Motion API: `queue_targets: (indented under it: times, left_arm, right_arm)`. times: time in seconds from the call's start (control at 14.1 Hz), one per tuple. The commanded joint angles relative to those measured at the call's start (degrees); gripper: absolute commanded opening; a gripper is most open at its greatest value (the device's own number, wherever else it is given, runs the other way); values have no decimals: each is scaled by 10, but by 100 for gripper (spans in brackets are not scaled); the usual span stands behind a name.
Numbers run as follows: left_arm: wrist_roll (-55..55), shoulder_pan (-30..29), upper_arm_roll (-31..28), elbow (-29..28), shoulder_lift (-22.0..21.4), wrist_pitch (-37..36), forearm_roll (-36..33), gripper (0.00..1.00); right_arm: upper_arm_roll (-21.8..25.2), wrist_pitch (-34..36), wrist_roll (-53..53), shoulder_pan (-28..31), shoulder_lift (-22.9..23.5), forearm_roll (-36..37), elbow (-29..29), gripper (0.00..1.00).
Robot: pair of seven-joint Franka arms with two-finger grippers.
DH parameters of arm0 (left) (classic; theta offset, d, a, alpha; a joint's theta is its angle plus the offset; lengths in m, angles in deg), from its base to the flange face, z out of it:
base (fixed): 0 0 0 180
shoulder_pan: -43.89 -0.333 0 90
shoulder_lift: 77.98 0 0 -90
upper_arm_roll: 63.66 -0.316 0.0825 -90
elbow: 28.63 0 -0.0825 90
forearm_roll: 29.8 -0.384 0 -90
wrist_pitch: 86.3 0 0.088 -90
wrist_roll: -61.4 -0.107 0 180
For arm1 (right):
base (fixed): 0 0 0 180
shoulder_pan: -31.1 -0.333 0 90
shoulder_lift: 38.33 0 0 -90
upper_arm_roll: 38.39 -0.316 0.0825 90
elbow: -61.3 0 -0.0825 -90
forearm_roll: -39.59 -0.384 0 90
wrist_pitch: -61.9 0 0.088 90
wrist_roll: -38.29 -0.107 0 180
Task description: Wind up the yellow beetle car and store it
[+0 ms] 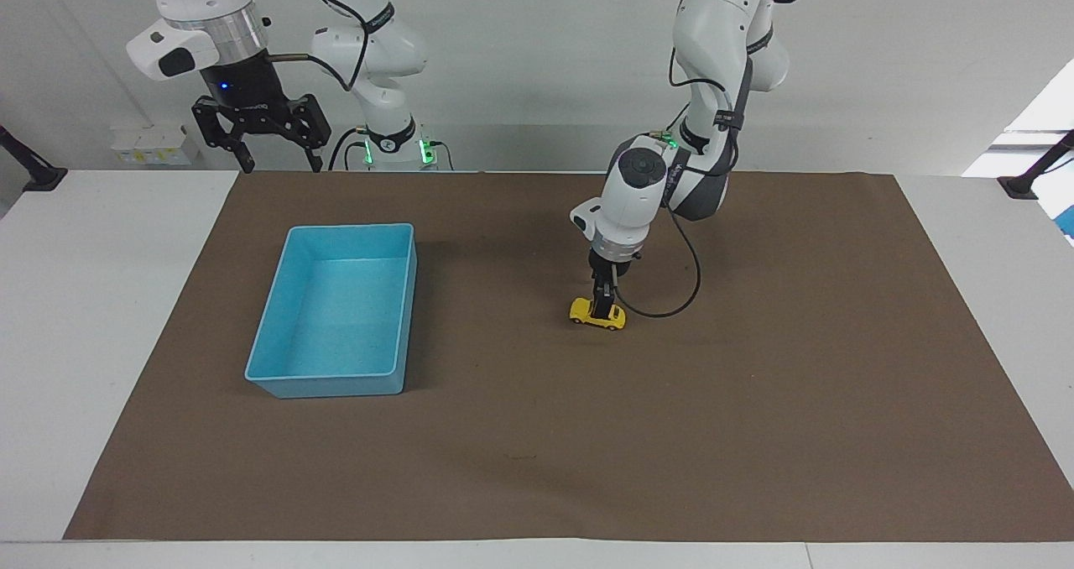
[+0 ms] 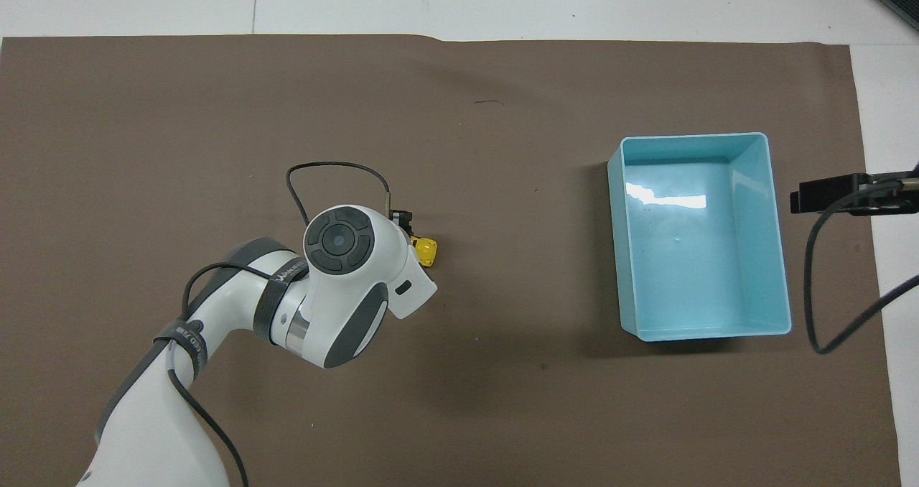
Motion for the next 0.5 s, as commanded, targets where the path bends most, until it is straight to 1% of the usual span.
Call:
queue_targets:
  times: [0.0,0.07,0.14,0.28,0.36,0.43]
  left_arm:
    - [9,14,-14,-5,0,15,1,100]
    - [9,14,-14,-3,0,15,1,100]
    - [18,14,-14,-5,0,14,-1,96]
    - [60,19,-14,-6,-1,9,-33,46]
    - [86,19,-14,-6,-1,6,-50,15]
    - [104,19,-14,-5,-2,0,-56,0]
  right_arm:
    - [-4,4,-2,8,-11,-4,10,100]
    - [-3,4,-2,8,-11,-3,10,100]
    - [-3,4,-2,8,-11,-4,10,100]
    - [-2,4,-2,8,-11,-4,10,100]
    - [-2,3,-2,8,-11,-4,10,100]
    - [-2,2,-2,8,-11,-4,10,100]
